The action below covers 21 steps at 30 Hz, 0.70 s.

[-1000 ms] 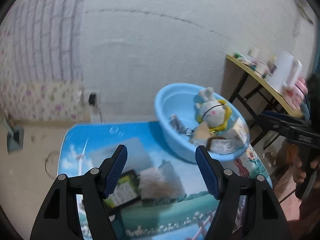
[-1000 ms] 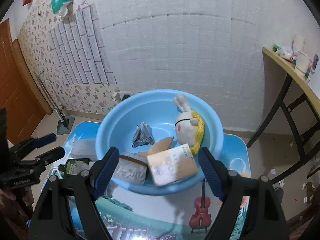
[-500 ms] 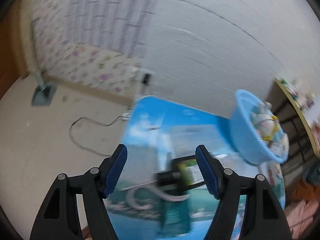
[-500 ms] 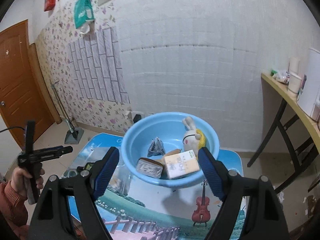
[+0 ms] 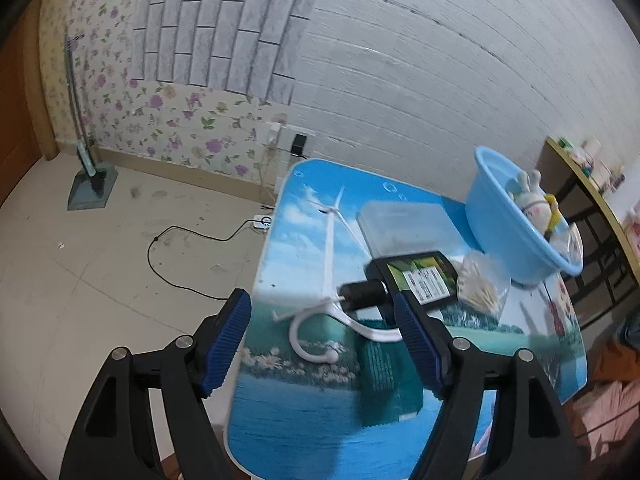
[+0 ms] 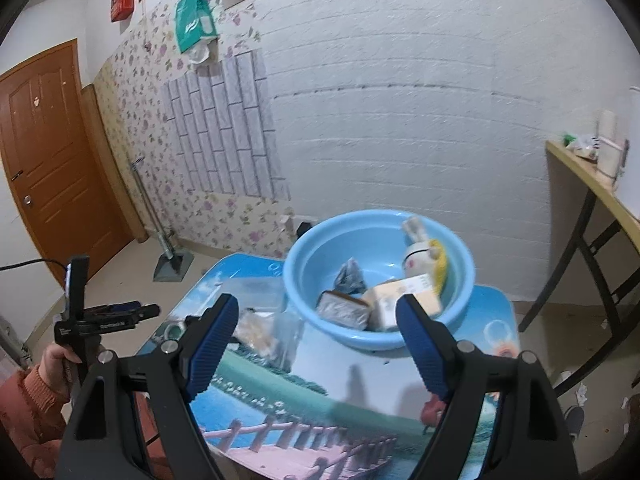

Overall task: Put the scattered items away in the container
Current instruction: 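Grasp the white plastic hook with the left gripper while right grasps the clear swab bag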

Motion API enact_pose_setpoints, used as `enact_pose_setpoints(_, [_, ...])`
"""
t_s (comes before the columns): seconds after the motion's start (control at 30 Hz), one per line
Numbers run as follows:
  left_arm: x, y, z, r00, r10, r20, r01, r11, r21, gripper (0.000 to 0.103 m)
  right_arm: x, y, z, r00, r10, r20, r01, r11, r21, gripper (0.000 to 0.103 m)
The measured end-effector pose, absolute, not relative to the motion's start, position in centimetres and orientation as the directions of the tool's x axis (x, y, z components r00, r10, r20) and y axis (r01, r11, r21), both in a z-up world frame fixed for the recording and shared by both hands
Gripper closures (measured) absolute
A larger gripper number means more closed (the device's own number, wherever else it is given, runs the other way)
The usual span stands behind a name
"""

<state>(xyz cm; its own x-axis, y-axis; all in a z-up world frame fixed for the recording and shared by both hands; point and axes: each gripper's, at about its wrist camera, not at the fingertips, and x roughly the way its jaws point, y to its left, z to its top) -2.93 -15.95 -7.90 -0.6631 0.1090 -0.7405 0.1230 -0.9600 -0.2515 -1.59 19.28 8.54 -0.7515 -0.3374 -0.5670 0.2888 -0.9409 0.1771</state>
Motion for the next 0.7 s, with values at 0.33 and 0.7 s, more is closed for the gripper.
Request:
enact_pose_setpoints(0.33, [-3.4, -15.6, -9.6, -0.635, 0.155, -0.757, 0.036, -0.973, -0.229, 0.024, -2.5, 14.9, 6.1, -0.67, -0.397, -0.628, 0.352, -0.914, 0.202, 0.021])
enact_pose_setpoints(0.7, [-4.7, -16.1, -12.2, -0.593, 0.191, -0.782, 0.003, -0.971, -0.239, 0.024, -5.4, 9.9, 1.8, -0.548, -0.376, -0.748, 0.369, -0.91, 0.187, 0.021])
